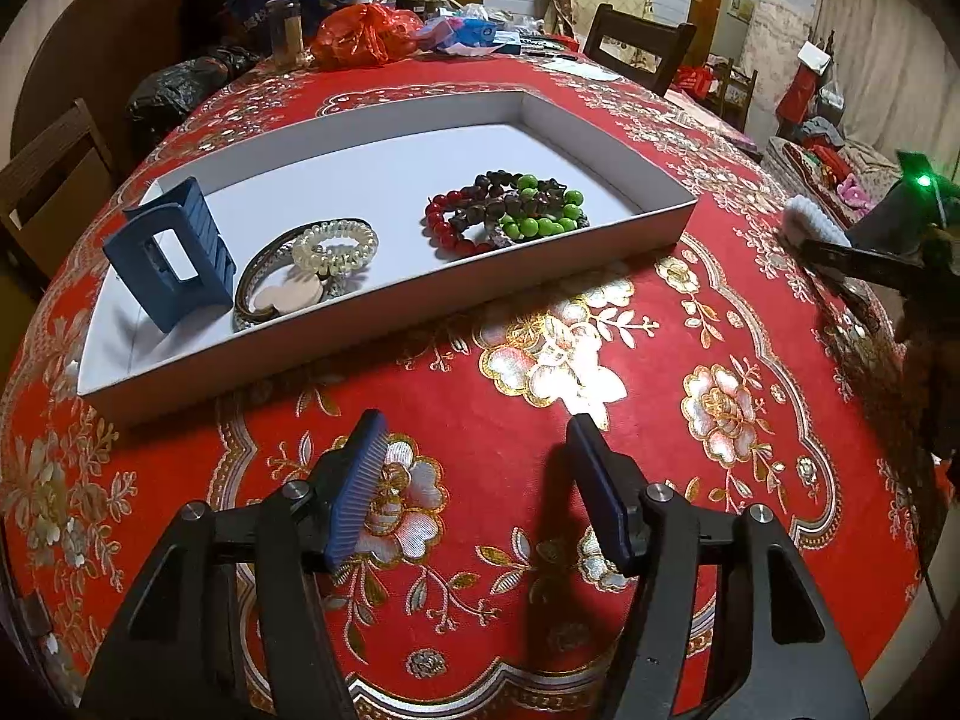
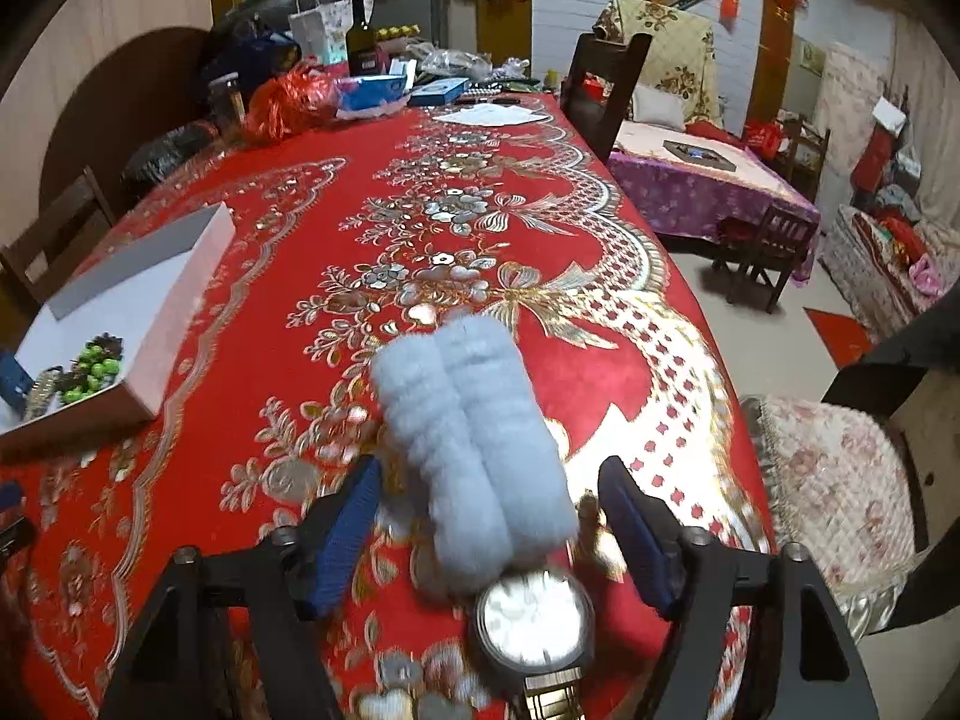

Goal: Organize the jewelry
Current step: 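Move the right tool to the grey fuzzy scrunchie and grasp it, then take the scrunchie with the left tool while the right tool opens and releases it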

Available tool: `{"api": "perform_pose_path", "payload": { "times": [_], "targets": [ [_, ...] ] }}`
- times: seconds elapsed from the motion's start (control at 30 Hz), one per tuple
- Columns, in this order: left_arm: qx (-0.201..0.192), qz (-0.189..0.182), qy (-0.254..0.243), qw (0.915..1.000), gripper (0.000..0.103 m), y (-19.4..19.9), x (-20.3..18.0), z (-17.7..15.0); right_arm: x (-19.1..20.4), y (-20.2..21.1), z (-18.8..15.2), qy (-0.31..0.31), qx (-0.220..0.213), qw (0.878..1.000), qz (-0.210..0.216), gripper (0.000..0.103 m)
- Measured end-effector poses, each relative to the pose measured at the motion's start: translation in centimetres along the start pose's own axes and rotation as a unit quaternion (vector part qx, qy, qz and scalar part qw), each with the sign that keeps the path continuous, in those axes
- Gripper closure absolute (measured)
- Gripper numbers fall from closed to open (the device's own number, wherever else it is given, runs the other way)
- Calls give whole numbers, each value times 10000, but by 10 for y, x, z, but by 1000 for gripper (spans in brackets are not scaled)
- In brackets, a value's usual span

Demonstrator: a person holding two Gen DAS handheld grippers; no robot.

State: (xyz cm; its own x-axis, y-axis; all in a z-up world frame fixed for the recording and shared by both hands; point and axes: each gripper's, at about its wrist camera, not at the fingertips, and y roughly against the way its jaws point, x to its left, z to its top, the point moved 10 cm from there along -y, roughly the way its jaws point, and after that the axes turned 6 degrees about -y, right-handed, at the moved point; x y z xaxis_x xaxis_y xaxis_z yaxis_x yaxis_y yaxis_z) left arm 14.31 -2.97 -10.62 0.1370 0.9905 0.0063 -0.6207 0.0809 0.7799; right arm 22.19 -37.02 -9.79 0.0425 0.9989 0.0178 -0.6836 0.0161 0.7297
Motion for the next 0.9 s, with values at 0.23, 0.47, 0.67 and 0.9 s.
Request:
{"api": "perform_pose_path", "payload": {
  "times": [0.23,0.47,0.67,0.9],
  "targets": [
    [-101,-132,187,9997,41,6,5,8,30,21,5,-96,-205,9983,529,70],
    [-79,-275,261,9992,41,7,4,11,106,53,-28,41,-93,9885,1511,70],
    [-156,-567,182,9981,41,11,-11,18,170,65,-85,909,239,9789,1814,61],
    [-238,-1049,-91,9942,41,4,-54,50,110,99,-74,568,-303,9904,1221,27]
  ]
}}
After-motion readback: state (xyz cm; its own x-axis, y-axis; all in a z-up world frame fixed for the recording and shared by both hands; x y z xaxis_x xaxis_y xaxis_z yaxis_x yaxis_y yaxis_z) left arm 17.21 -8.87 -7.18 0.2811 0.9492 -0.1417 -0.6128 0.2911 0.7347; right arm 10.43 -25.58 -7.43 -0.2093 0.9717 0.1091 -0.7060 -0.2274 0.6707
